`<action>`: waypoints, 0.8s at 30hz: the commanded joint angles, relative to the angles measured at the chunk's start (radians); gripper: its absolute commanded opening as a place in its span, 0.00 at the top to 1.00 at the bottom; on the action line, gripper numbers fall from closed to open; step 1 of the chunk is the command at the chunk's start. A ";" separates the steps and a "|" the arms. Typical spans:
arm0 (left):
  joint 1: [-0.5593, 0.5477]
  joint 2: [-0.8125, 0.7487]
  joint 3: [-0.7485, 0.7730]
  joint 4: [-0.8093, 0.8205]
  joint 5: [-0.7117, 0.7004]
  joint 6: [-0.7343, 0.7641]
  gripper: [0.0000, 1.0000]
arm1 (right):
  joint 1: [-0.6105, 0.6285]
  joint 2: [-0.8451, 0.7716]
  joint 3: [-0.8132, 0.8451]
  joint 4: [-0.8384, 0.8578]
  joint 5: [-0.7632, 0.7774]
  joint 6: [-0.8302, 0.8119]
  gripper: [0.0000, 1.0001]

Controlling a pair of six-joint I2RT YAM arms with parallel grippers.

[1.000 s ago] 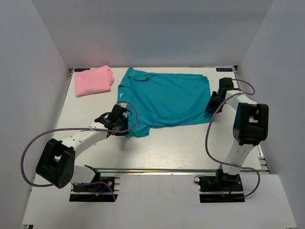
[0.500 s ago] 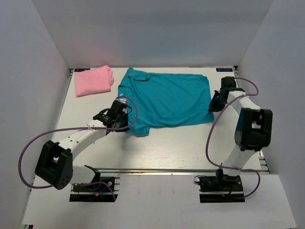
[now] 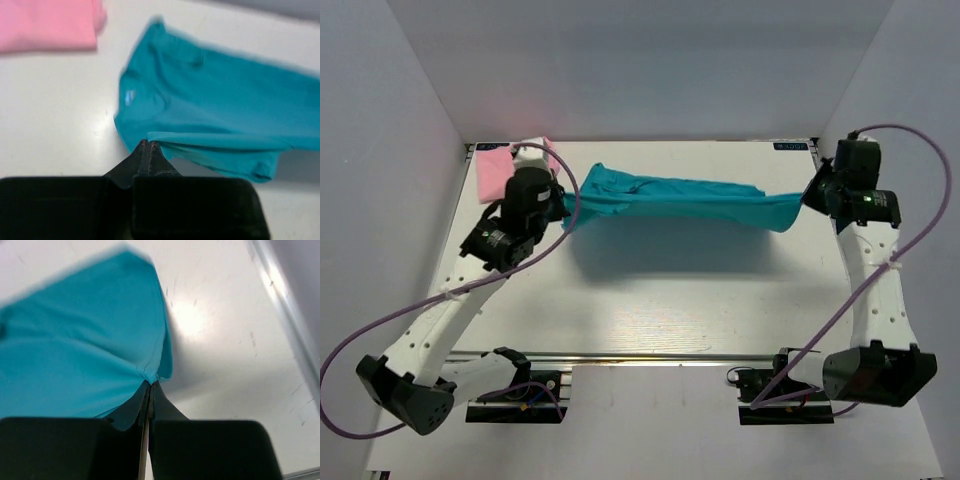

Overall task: Fold and stack the t-shirts
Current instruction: Flatten out the tshirt

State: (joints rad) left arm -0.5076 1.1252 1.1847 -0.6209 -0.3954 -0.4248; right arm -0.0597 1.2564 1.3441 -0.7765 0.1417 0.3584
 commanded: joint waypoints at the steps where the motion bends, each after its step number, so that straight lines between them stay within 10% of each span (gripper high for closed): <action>1: 0.006 -0.080 0.130 0.052 -0.158 0.112 1.00 | -0.015 -0.081 0.153 -0.003 0.122 -0.026 1.00; 14: 0.006 -0.186 0.435 0.216 -0.050 0.366 1.00 | -0.012 -0.187 0.547 0.091 0.124 -0.160 1.00; 24: 0.006 -0.209 0.529 0.188 0.053 0.408 1.00 | -0.009 -0.304 0.491 0.120 0.157 -0.191 1.00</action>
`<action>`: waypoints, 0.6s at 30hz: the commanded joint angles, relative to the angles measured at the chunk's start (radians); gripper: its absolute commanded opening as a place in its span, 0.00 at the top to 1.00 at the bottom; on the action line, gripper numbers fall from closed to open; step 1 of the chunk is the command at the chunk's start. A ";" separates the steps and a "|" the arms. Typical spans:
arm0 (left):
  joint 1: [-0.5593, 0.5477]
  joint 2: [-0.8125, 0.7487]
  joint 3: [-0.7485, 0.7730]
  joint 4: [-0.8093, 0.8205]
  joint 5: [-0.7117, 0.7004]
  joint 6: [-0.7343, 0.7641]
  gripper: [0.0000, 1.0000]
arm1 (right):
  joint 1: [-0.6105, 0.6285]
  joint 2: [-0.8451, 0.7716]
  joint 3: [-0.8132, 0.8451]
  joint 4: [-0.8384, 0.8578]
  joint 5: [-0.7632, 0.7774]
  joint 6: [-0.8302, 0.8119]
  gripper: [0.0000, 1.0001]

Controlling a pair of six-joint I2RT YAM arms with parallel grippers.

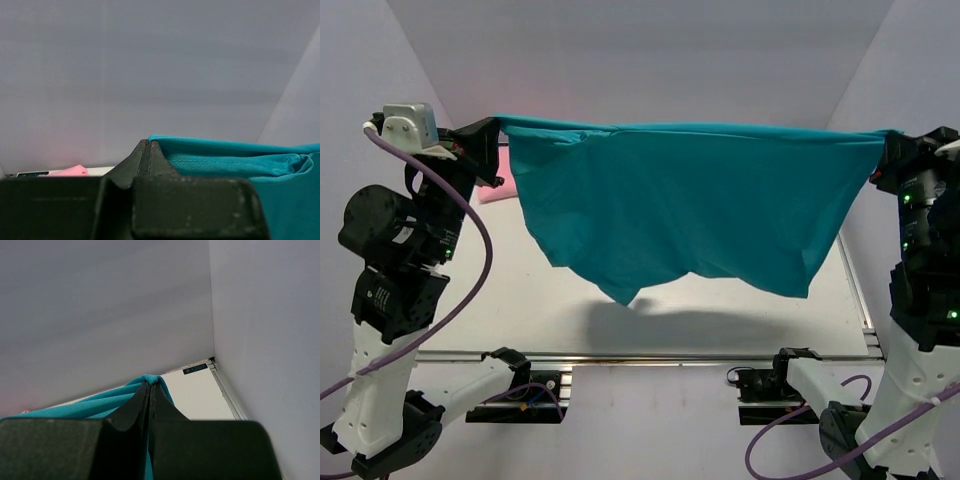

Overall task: Fold and stack the t-shirts
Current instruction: Flatten out the tshirt

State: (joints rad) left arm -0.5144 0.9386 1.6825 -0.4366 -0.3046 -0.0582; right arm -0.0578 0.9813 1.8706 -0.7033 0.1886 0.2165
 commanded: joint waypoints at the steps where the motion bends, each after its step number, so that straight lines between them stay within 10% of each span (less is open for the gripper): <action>1: 0.013 -0.023 0.043 0.004 -0.037 0.041 1.00 | -0.011 -0.033 -0.045 0.045 0.106 -0.046 1.00; 8: 0.013 0.048 -0.021 0.090 -0.086 0.077 1.00 | -0.013 0.006 -0.144 0.068 0.089 -0.019 1.00; 18: 0.054 0.632 -0.044 0.263 -0.298 0.066 1.00 | -0.017 0.362 -0.416 0.358 -0.098 0.017 1.00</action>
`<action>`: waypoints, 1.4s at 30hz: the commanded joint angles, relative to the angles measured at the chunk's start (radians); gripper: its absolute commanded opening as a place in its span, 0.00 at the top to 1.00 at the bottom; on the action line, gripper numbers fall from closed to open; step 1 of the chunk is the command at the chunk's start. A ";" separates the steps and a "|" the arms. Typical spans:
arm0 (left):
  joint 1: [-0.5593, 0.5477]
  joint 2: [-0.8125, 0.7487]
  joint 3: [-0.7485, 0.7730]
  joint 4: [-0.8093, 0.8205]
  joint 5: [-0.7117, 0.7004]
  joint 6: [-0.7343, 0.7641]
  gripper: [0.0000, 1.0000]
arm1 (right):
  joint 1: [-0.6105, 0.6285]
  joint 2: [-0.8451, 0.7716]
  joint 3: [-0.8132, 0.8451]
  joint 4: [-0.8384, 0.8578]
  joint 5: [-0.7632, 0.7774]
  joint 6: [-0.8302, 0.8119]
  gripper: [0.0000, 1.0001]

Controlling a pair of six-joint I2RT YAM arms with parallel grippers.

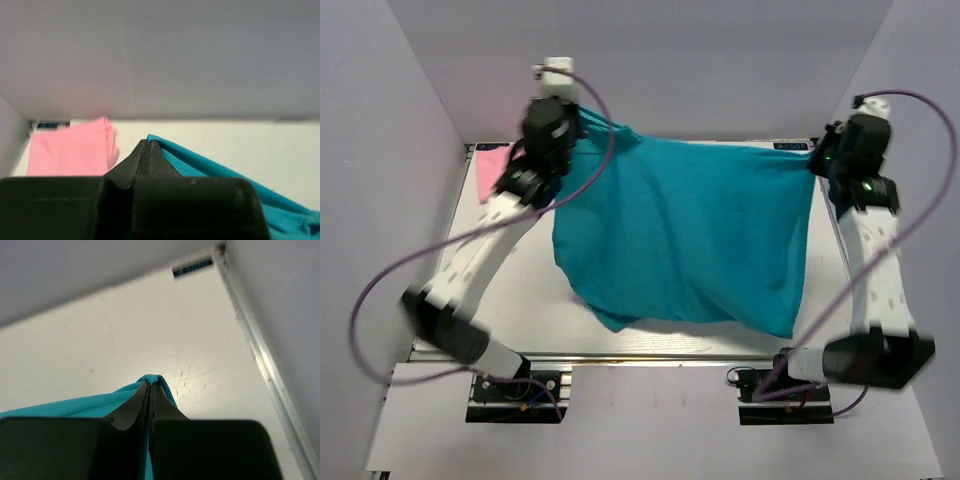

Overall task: Fold and stack the t-shirts
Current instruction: Flatten out the tshirt, then grap the side of the flattened tshirt furthest away from the robot with both arms, then fold the flattened tshirt in 1/3 of the way

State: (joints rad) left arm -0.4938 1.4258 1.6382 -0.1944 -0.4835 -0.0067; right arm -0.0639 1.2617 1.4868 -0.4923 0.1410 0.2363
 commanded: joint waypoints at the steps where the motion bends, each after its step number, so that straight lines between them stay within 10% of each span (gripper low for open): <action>1: 0.052 0.197 0.017 0.050 -0.087 0.004 1.00 | -0.013 0.187 -0.030 0.164 -0.060 0.001 1.00; 13: 0.144 0.927 0.600 0.122 0.038 0.001 1.00 | -0.020 0.804 0.345 0.347 -0.165 0.001 1.00; 42: 0.162 0.820 0.041 0.262 0.247 -0.190 1.00 | -0.074 1.013 0.389 0.399 -0.235 -0.026 1.00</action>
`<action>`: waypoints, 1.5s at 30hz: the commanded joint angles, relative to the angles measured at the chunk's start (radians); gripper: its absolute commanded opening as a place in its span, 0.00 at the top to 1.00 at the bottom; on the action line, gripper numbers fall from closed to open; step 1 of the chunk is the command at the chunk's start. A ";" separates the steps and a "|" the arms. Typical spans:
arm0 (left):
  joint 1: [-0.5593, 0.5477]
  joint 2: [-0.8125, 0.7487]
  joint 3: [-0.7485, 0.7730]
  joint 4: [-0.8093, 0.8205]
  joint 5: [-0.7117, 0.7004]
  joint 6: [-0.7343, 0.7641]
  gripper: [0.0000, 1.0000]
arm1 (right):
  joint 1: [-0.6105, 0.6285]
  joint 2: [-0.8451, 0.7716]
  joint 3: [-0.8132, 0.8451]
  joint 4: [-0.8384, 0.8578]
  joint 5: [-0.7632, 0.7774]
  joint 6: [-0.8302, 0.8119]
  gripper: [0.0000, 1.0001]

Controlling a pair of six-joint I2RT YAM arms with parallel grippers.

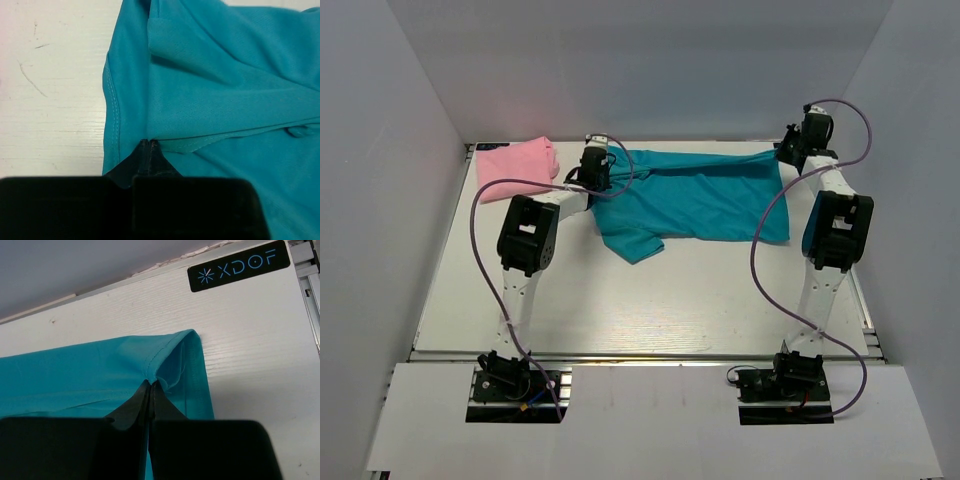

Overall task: Fold and stack the t-shirts
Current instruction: Fold the flattened tshirt in 1/3 of the way, then grap the side of the flattened tshirt closest away from the robot with both arms

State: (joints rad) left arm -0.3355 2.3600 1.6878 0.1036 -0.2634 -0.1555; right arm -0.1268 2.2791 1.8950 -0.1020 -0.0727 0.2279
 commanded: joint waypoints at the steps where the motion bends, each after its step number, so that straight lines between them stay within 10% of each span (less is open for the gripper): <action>1: 0.004 -0.105 -0.008 -0.047 0.027 -0.050 1.00 | -0.011 -0.004 -0.022 -0.001 -0.024 -0.018 1.00; 11: 0.004 -0.145 -0.010 -0.133 0.036 -0.070 0.95 | -0.020 -0.035 -0.137 -0.039 -0.042 -0.029 0.87; 16: 0.004 -0.180 0.004 -0.232 0.012 -0.061 0.20 | -0.023 -0.041 -0.113 -0.093 -0.053 -0.041 0.34; 18: 0.004 -0.220 -0.017 -0.266 -0.006 -0.061 0.07 | -0.028 -0.053 -0.090 -0.135 -0.049 -0.050 0.10; 20: 0.004 -0.251 -0.017 -0.303 -0.033 -0.061 0.00 | -0.030 -0.078 -0.077 -0.151 -0.035 -0.055 0.10; 29: -0.013 -0.416 0.038 -0.632 0.153 -0.094 0.00 | -0.045 -0.318 -0.279 -0.234 0.040 0.030 0.10; 35: -0.077 -0.580 -0.303 -0.568 0.417 -0.082 0.00 | -0.059 -0.550 -0.572 -0.228 0.056 0.143 0.10; 45: -0.275 -0.578 -0.450 -0.644 0.300 -0.096 0.05 | -0.074 -0.679 -0.718 -0.246 0.017 0.151 0.10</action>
State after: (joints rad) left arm -0.6018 1.8122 1.2541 -0.5240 0.0746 -0.2382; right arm -0.1955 1.6650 1.1923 -0.3569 -0.0387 0.3637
